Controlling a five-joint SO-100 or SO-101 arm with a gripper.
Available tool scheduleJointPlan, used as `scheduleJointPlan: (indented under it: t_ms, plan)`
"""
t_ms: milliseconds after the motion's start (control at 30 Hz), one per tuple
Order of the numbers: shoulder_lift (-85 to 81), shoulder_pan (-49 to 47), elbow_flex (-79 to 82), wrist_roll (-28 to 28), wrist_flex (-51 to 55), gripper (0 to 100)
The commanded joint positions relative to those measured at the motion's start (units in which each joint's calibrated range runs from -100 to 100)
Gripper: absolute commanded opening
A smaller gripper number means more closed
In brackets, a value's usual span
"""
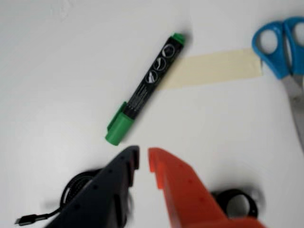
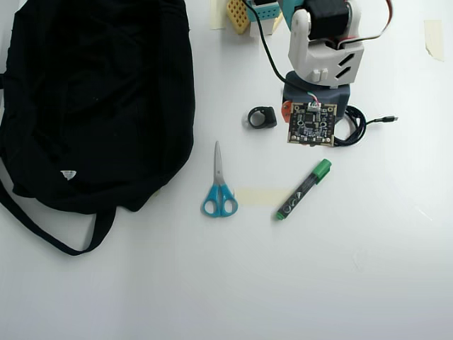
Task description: Put the green marker into the black bag
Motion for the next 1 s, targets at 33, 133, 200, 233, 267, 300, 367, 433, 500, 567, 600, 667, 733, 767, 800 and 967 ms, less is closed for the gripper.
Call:
scheduleJointPlan:
  t_ms: [33, 133, 200, 233, 267, 300, 367, 433, 500, 567, 600, 667, 733, 767, 800, 967]
  plan:
    - [-0.3, -0.4, 1.5, -0.7, -4.4, 2]
    - [-0.3, -2.4, 4.0, -0.8, -8.5, 2]
    - [-0.3, -3.3, 4.8, -2.0, -9.1, 2]
    - [-0.3, -3.5, 5.0, -3.0, -8.9, 2]
    - [-0.2, -3.6, 5.1, -3.2, -8.5, 2]
    - [-0.2, -3.6, 5.7, -3.4, -8.4, 2]
    - [-0.3, -3.6, 7.2, -3.5, -8.4, 2]
    - [-0.2, -3.9, 8.5, -3.5, -8.4, 2]
    - [0.9, -4.0, 9.8, -3.6, -8.4, 2]
    - [2.9, -4.2, 10.1, -3.7, -8.3, 2]
    - [4.0, -4.4, 10.0, -3.7, -8.3, 2]
    - [5.9, -5.0, 9.2, -3.7, -8.0, 2]
    - [6.8, -5.3, 8.6, -3.8, -7.8, 2]
    - [6.8, -5.7, 8.1, -3.8, -7.8, 2]
    - [6.8, -5.9, 7.5, -3.8, -7.7, 2]
    - [6.8, -6.5, 4.9, -3.8, -7.6, 2]
